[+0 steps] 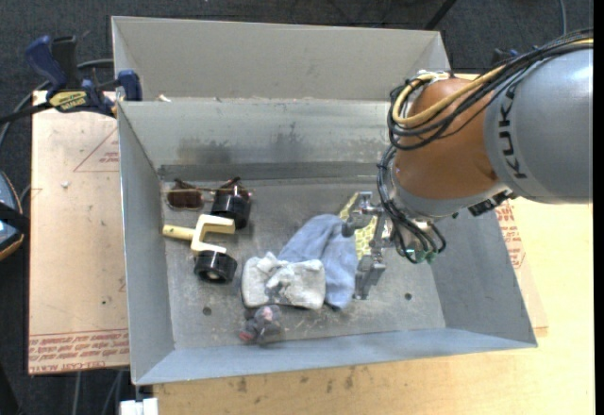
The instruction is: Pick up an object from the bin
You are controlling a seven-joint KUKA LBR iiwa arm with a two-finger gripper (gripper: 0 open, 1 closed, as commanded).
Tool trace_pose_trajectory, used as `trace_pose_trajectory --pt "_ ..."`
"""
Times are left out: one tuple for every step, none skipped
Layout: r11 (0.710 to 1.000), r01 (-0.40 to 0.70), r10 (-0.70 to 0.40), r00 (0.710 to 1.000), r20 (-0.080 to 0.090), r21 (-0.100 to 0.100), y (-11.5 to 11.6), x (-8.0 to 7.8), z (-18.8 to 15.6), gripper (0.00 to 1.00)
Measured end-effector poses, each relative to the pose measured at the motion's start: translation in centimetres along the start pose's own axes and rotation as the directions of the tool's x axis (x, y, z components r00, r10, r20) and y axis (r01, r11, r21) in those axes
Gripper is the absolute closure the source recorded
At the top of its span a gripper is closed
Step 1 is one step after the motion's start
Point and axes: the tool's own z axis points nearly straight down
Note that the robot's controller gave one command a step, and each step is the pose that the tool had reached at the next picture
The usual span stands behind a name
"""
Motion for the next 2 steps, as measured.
trace_pose_trajectory --pt "1.000 0.000 0.000 1.000 0.007 0.000 0.0 -0.2 -0.3 0.00" --pt "0.997 0.072 -0.072 0.997 0.012 0.003 1.1 0.0 0.6 0.00"
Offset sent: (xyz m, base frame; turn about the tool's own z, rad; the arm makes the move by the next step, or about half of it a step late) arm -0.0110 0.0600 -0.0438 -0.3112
